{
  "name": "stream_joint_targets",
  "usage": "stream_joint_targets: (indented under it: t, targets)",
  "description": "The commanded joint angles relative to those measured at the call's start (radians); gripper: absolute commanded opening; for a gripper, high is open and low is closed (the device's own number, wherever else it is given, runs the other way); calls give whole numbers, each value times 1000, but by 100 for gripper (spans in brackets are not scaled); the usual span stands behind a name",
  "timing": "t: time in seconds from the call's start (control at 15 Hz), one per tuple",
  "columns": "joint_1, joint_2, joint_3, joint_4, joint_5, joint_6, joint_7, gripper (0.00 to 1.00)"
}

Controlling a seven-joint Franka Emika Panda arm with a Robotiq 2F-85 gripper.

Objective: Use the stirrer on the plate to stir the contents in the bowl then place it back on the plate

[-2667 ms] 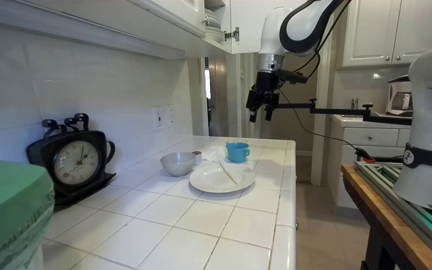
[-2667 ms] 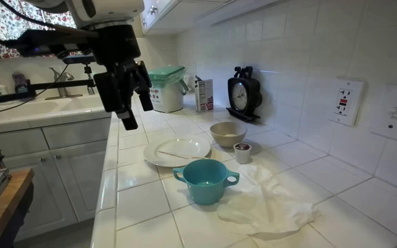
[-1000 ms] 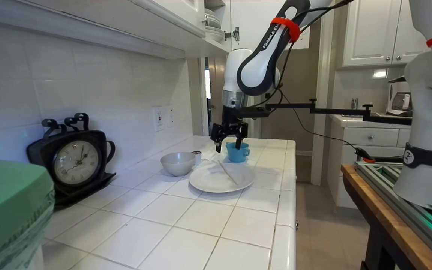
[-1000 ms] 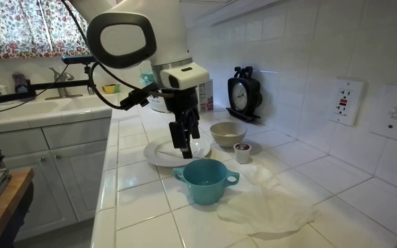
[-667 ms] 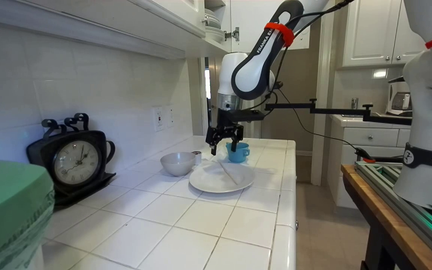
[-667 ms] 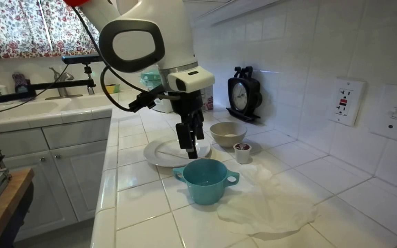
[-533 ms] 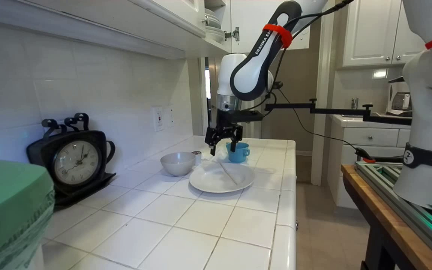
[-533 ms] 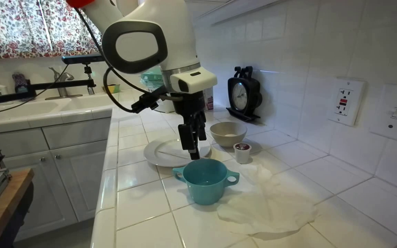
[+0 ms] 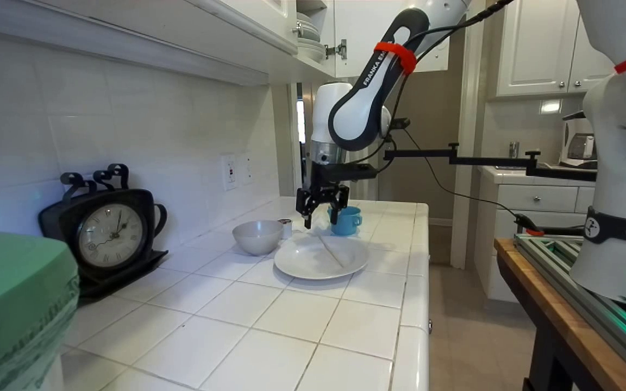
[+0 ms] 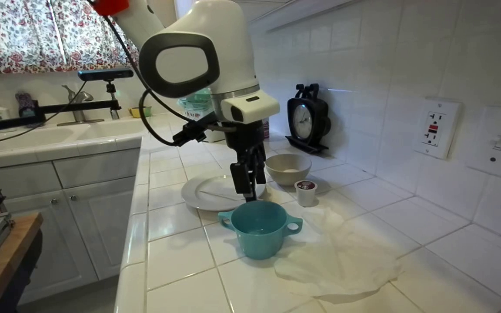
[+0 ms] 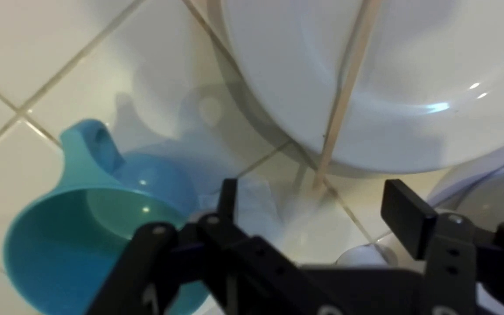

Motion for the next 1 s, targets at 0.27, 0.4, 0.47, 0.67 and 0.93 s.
stream_joint_targets:
  t: [0.27,0.4,0.47,0.67,0.93]
  targets:
    - [27,34,-16,43,38,-17,36,64]
    - [25,43,-16,49,40,-15,41,63]
    - [25,47,-16,51,41,-15,43,65]
    - [22,55,-15,54,47,-12,43,62]
    - [20,67,-14,61,61,-5,43,42]
